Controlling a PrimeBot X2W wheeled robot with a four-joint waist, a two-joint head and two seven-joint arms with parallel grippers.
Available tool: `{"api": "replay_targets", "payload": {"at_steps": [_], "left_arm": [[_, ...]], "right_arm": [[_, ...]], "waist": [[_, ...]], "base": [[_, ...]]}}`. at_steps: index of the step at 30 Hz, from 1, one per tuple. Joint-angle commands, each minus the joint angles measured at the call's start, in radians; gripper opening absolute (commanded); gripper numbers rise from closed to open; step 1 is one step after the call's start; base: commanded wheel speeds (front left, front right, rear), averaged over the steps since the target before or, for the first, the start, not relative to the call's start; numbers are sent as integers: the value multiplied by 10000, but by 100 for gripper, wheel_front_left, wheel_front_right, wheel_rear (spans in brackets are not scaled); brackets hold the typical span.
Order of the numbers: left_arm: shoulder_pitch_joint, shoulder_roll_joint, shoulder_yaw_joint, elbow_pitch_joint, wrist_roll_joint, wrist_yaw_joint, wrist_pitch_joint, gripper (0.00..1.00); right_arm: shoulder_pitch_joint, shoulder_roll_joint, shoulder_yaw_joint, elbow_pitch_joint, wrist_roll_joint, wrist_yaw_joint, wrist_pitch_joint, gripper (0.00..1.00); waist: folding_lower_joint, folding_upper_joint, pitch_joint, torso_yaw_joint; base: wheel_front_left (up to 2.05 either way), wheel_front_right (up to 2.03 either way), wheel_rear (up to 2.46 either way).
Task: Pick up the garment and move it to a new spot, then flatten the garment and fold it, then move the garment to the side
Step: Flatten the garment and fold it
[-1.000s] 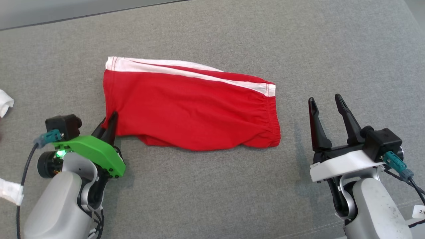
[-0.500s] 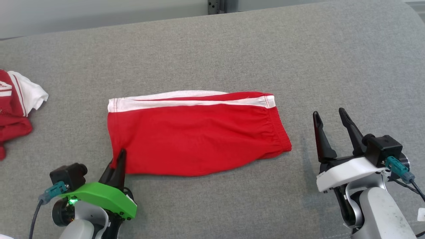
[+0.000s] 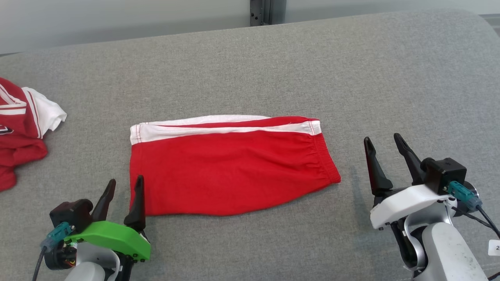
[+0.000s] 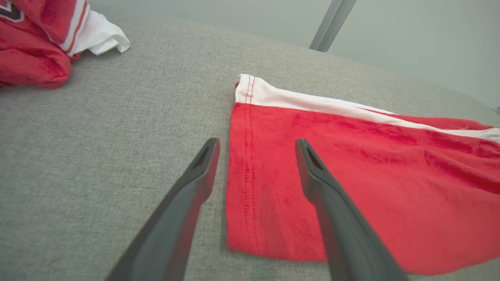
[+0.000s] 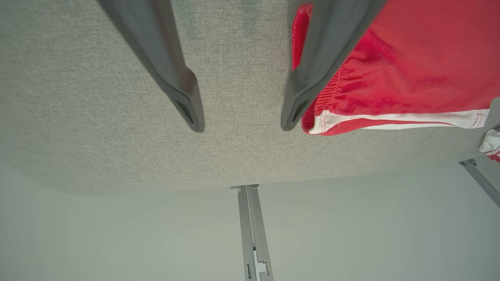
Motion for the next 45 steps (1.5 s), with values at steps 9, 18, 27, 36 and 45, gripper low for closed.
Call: {"api": "replay_targets", "payload": {"at_steps": [9,18,27,36,45], "left_arm": [[141,354,-175,-659,1123,444,-760,100],[253,-324,-331,-979,1567,482,-1046,100],[460,-1270,170,-836,1847,128,-1102,100],[601,-1684,893,-703,2440,-303,-1107,100],[566,-1905,1318,-559,2919,-580,-1096,100]], "right_arm": [[-287,-267,441,-165,269,-14,802,100],[-752,-402,994,1041,733,-14,1637,100],[-1201,-451,645,2764,1026,-12,2113,100],[-1572,-478,957,3490,2399,-12,2869,37],[-2345,-861,1860,3343,3777,-12,3341,0]], "waist": [[0,0,-217,356],[0,0,-245,1028],[0,0,-90,1597],[0,0,-32,1533],[0,0,-45,905]], "base": [[0,0,0],[0,0,0],[0,0,0],[0,0,0],[0,0,0]]}}
